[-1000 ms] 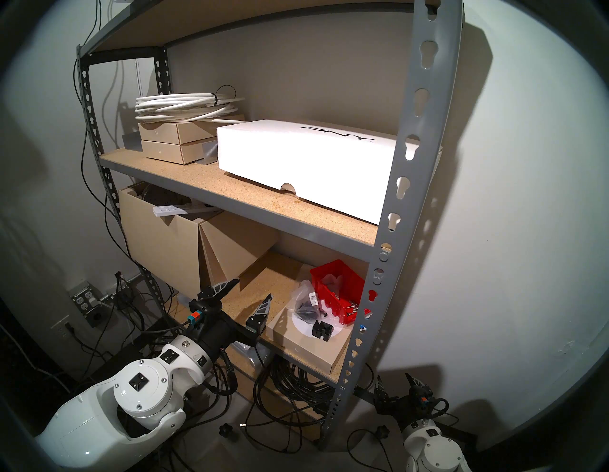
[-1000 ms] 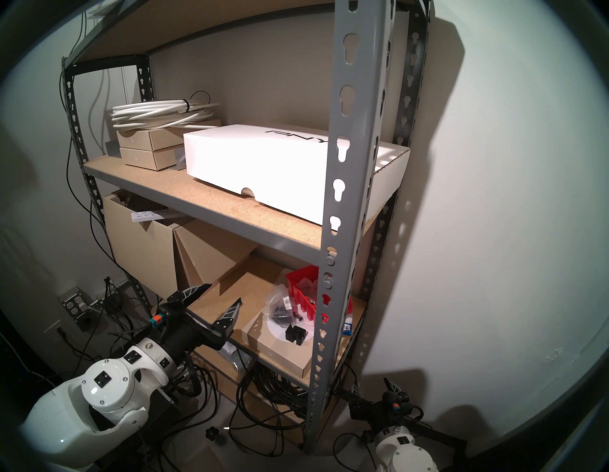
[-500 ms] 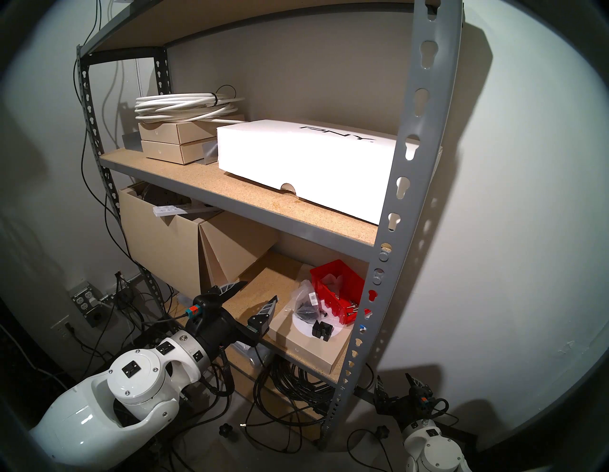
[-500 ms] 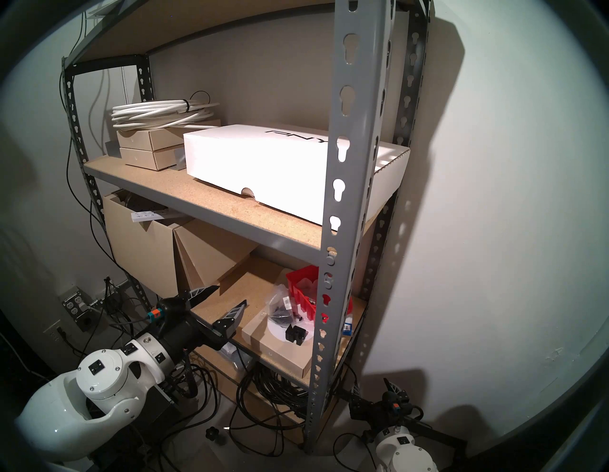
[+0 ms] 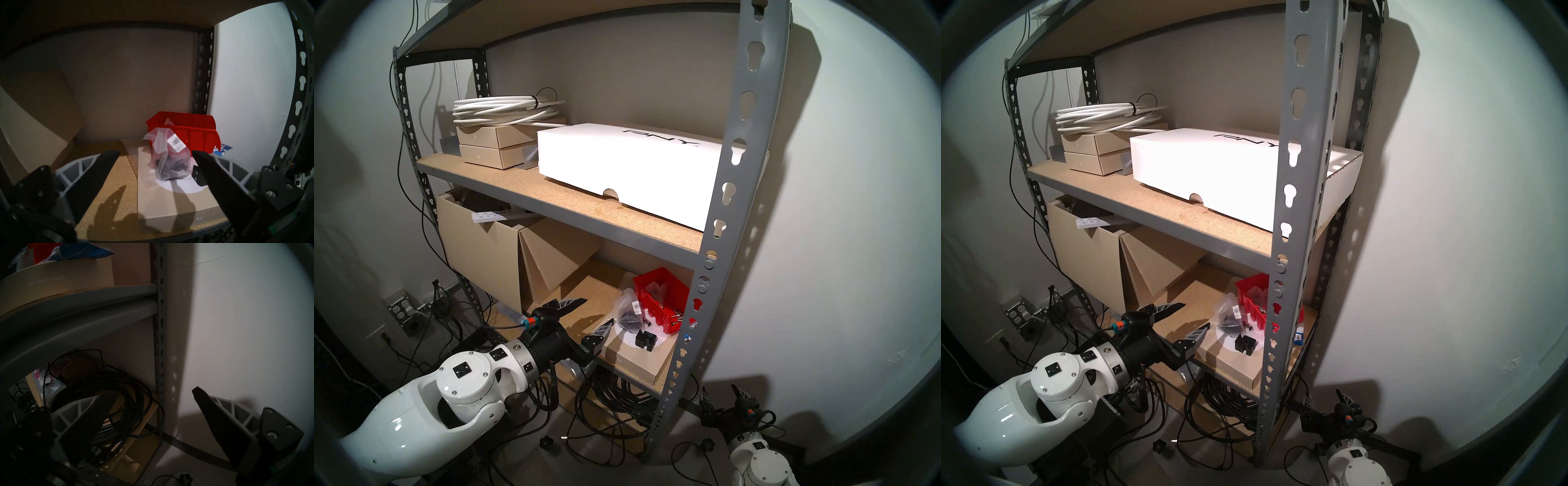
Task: Organize the rack shelf by putting things into a case
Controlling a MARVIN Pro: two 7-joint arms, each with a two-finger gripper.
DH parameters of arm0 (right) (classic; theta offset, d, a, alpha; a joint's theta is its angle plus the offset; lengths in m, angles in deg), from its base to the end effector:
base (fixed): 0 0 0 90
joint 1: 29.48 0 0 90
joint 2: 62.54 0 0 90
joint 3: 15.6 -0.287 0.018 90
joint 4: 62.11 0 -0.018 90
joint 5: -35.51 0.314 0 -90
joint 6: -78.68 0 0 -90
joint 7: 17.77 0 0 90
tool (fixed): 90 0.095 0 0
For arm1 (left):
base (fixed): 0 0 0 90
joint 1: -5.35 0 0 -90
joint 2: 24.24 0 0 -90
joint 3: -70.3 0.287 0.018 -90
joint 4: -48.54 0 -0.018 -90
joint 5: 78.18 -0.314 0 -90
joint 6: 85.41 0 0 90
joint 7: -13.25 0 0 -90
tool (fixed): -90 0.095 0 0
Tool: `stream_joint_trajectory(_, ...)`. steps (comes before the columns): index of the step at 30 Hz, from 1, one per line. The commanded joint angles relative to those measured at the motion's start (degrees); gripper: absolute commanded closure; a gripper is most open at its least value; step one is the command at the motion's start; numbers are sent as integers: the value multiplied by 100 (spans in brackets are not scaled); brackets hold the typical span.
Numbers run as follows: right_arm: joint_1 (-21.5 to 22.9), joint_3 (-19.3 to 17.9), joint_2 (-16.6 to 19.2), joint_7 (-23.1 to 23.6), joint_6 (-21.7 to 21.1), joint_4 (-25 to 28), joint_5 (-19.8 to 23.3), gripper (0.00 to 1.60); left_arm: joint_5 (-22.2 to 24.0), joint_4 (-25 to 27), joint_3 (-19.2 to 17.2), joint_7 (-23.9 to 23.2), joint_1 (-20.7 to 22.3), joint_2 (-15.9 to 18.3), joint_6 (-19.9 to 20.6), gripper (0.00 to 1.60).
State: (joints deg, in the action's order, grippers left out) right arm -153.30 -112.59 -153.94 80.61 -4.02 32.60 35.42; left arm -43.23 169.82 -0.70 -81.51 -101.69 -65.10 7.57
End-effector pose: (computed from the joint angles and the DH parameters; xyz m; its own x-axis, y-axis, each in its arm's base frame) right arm 0.2064 -0.0315 -0.4518 0.3732 0.0030 0.9278 0.0216 -0.9998 -0.0055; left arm 0.2909 -0.0179 -0.2545 0.1207 -0.1146 0.9861 -0.6453 -0.7639 -0.0098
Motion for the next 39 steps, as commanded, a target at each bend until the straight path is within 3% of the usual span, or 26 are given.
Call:
stream_joint_trajectory(1,6,0,0,0,11,85,1,0,-99,-27,75,-279,579,-311,93,0)
stream_joint_trajectory(18,5,0,0,0,11,86,1,0,-456,-802,734,-468,1581,-921,440,0)
stream_joint_trajectory(29,4,0,-1,0,8,89,1,0,-542,-980,891,-354,1808,-1147,727,0)
stream_joint_trajectory(32,3,0,-1,0,7,91,1,0,-570,-1034,947,-337,1858,-1179,789,31)
stream_joint_trajectory(35,2,0,-1,0,6,92,1,0,-603,-1069,1006,-316,1886,-1206,854,34)
stream_joint_trajectory(36,2,0,-1,0,6,92,1,0,-598,-1079,1019,-319,1888,-1212,872,50)
stream_joint_trajectory(37,2,0,-1,0,5,93,1,0,-592,-1096,1044,-359,1893,-1202,881,53)
stream_joint_trajectory(39,2,0,-1,0,5,93,1,0,-557,-1115,1067,-402,1894,-1195,928,50)
